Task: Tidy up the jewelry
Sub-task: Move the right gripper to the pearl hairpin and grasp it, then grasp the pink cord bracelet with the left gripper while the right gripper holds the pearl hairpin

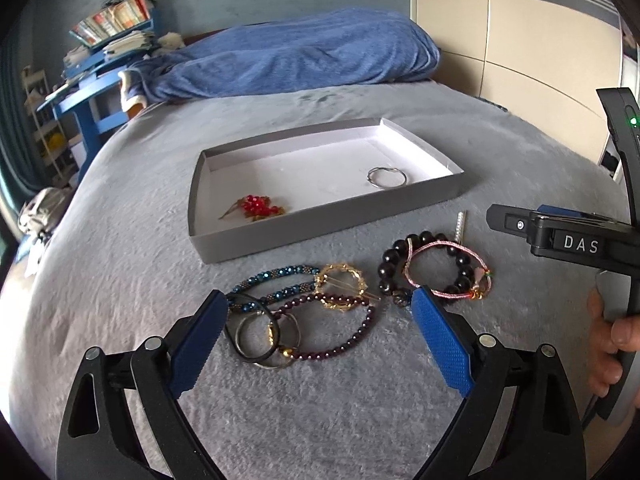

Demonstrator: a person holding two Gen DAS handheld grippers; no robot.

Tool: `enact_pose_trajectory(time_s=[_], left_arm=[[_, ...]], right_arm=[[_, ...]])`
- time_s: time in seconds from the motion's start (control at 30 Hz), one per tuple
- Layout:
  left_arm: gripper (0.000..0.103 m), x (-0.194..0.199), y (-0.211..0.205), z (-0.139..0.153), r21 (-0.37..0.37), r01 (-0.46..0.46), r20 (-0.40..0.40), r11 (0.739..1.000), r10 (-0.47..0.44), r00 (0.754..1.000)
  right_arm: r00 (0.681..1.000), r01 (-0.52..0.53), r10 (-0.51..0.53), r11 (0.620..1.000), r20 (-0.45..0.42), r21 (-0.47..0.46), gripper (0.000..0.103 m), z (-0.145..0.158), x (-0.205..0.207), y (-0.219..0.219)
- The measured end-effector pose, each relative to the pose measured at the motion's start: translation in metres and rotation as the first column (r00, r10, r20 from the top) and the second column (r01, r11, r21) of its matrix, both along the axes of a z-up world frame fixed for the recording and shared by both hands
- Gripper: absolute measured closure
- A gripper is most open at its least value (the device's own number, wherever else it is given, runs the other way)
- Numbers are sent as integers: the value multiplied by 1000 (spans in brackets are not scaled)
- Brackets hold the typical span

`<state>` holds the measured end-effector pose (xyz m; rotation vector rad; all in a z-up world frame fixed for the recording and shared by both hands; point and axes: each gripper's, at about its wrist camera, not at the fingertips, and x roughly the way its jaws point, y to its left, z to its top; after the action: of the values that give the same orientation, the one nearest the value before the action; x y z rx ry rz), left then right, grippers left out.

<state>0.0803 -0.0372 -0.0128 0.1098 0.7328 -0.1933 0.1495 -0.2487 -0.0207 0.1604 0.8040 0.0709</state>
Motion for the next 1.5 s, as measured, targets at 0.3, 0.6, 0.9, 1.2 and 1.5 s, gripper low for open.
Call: enact_pose_trajectory(time_s=[0.3,0.6,0.9,1.2,1.5], left_arm=[[10,0,5,1,-4,-16,-5,1000,16,1000],[10,-1,0,-1,11,-4,-10,1000,4,1000],[15,-4,-17,-5,18,62,-6,998,-62,998],[39,-13,-54,-13,54,220,27,974,-221,975],[49,-4,-81,-29,155,303,-2,940,-307,952]], right_arm=[[999,-27,27,1000,-41,12,37,-10,6,2],[995,-73,70,997,-67,-39,51,-21,37,24],[994,-21,13,997,-112,-68,81,-40,62,20],[996,3,-6,999,-91,-38,95,-29,50,-3],[996,44,-40,998,-77,42,95,-16,22,-39]])
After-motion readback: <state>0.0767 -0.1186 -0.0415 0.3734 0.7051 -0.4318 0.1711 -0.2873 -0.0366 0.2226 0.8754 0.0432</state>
